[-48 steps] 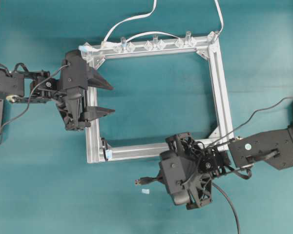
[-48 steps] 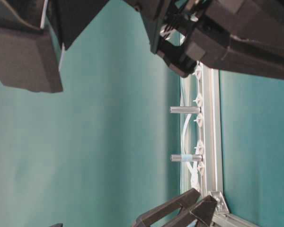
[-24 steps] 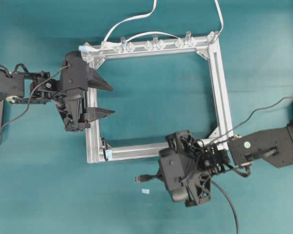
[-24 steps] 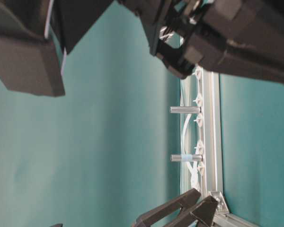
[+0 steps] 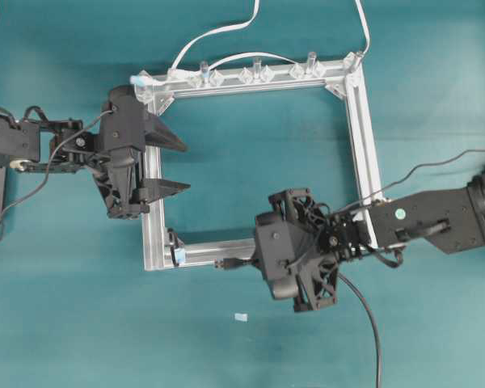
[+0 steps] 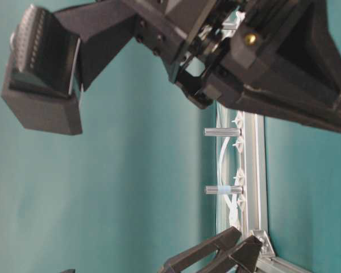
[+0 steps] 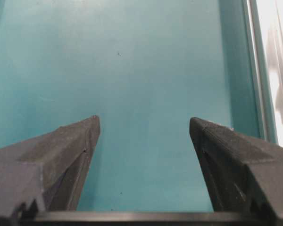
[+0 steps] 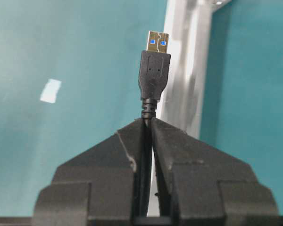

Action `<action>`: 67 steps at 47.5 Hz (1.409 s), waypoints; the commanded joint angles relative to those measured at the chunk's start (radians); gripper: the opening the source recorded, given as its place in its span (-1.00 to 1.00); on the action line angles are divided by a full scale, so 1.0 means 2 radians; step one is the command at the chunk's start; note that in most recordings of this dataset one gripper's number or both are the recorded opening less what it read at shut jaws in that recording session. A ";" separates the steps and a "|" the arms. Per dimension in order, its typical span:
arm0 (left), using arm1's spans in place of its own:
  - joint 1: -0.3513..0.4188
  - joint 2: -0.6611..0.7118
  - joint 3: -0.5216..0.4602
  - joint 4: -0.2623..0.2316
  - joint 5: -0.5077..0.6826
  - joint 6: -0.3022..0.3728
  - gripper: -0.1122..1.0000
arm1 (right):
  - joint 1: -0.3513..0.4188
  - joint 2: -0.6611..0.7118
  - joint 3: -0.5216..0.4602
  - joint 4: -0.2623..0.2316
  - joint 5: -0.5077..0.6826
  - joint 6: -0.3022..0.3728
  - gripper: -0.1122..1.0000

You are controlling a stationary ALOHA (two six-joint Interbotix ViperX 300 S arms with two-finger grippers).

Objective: Insert the wire through the string loop located on the left side.
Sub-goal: 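Lift the cable with the right gripper and carry it toward the frame corner, then push the connector up through the black zip-tie loop with the right gripper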

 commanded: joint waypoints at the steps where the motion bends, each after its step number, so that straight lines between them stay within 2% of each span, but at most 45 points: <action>1: -0.002 -0.009 -0.008 0.002 -0.002 -0.002 0.63 | -0.005 -0.017 -0.010 -0.003 -0.002 -0.001 -0.67; 22: -0.002 -0.010 -0.008 0.002 -0.002 -0.002 0.63 | -0.022 -0.017 -0.008 -0.007 -0.006 -0.001 -0.67; 67: -0.002 -0.009 -0.008 0.002 -0.002 -0.002 0.63 | -0.023 -0.015 -0.005 -0.007 -0.011 -0.001 -0.67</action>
